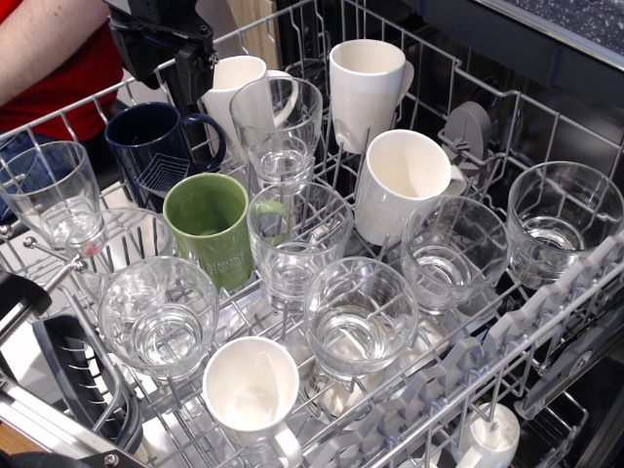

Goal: Pick up any cup

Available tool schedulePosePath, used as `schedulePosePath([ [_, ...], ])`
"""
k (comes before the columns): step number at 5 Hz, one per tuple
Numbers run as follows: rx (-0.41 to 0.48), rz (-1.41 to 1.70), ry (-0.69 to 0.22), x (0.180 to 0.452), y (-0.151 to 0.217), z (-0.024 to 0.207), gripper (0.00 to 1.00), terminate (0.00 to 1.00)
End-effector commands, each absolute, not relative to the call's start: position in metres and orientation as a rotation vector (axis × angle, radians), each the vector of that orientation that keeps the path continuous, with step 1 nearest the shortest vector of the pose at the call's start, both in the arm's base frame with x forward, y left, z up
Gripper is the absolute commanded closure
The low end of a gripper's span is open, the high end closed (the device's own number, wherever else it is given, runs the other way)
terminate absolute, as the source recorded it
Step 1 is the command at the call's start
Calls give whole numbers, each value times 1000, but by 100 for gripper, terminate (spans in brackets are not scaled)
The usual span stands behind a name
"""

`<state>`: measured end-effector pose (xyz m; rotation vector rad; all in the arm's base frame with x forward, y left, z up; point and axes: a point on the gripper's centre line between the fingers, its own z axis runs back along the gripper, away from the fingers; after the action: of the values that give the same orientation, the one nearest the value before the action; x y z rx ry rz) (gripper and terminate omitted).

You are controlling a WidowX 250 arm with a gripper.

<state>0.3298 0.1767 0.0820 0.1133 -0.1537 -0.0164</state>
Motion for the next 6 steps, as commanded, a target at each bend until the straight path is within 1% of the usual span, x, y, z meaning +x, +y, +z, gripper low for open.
schedulePosePath([
  [1, 113, -16, -154, 330, 177, 82, 0, 0],
  [2, 124, -28, -138, 338, 178, 67, 0, 0],
  [4, 156, -37, -176, 346, 190, 30, 0, 0],
  [5, 173, -30, -184, 347, 197, 14, 0, 0],
  [6, 206, 21, -173, 352, 205, -1, 0, 0],
])
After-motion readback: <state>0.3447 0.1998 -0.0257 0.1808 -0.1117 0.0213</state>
